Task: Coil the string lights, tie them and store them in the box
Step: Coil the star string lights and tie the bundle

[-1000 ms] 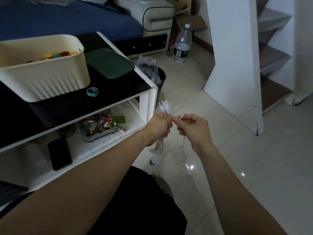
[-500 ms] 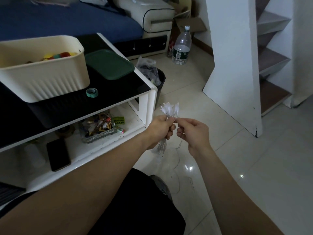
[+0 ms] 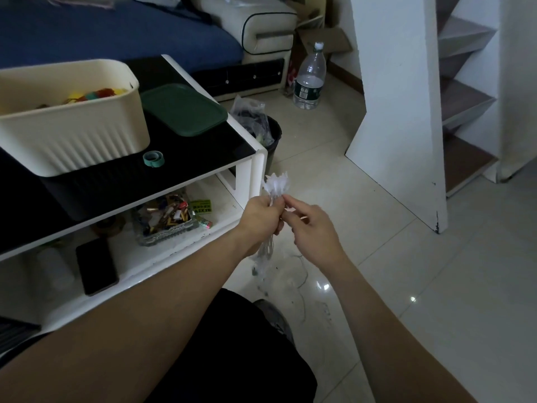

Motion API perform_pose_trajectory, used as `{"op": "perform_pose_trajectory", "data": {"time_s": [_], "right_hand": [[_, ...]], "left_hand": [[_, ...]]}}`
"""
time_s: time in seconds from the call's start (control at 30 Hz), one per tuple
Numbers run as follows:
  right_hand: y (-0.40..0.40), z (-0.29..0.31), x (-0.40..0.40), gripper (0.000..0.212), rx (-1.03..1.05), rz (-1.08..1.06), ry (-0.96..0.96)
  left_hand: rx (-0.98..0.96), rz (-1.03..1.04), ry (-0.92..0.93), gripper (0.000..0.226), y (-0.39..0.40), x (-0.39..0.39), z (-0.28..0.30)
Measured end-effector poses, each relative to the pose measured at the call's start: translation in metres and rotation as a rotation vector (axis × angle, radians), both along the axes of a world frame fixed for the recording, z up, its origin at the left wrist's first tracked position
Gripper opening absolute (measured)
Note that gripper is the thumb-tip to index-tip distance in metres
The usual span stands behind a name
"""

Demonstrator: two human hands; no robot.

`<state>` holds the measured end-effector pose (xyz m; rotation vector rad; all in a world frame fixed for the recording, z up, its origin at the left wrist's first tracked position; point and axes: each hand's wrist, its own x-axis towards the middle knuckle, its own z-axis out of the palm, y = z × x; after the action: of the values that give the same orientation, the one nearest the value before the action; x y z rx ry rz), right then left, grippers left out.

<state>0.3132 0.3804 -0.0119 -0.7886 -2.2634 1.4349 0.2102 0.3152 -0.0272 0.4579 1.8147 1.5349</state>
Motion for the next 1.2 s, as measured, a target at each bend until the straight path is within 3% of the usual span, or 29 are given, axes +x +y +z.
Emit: {"op": "perform_pose_trajectory", "data": {"time_s": [0.13, 0.23, 0.3, 0.37, 0.43, 0.57, 0.63, 0.73, 0.87, 1.0, 1.1, 1.2], "right_hand": [[-0.004, -0.002, 0.005, 0.047, -0.065, 0.073, -0.007], [-0.001, -0.013, 0.009, 0.06, -0.038, -0.111, 0.042], [0.008, -0.019, 0.014, 0.045, -0.026, -0.196, 0.057], [0.019, -0.027, 0.024, 0.02, 0.129, -0.256, 0.042], [0.028, -0.036, 0.034, 0.013, 0.269, -0.385, 0.056], [0.038, -0.055, 0.047, 0.033, 0.312, -0.501, 0.073], [0.042, -0.062, 0.052, 0.047, 0.171, -0.552, 0.054], [0.057, -0.081, 0.068, 0.05, -0.191, -0.602, -0.146], [0.078, -0.101, 0.101, 0.027, -0.125, -0.417, -0.567], [0.096, -0.104, 0.123, 0.07, -0.287, -0.484, -0.617], [0.104, -0.103, 0.128, 0.067, -0.35, -0.389, -0.741], [0.109, -0.103, 0.126, 0.051, -0.191, -0.294, -0.729]], "left_hand": [[0.035, 0.046, -0.076, 0.029, 0.004, -0.002, 0.001], [0.105, 0.05, -0.129, 0.022, 0.003, 0.0, 0.003], [0.13, 0.099, -0.163, 0.023, 0.002, -0.002, 0.003], [0.129, 0.169, -0.194, 0.025, 0.001, -0.005, 0.005], [0.142, 0.169, -0.238, 0.026, 0.001, -0.006, 0.007], [0.231, 0.046, -0.455, 0.028, 0.002, 0.003, 0.011], [0.31, 0.077, -0.59, 0.027, 0.002, 0.0, 0.014], [0.366, 0.267, -0.695, 0.023, 0.001, -0.015, 0.013], [0.233, 0.292, -0.551, 0.025, 0.003, -0.018, 0.003], [0.199, 0.258, -0.527, 0.026, 0.004, -0.012, 0.002], [0.19, 0.27, -0.526, 0.023, 0.005, -0.011, 0.003], [0.165, 0.281, -0.505, 0.023, 0.005, -0.01, 0.003]]}}
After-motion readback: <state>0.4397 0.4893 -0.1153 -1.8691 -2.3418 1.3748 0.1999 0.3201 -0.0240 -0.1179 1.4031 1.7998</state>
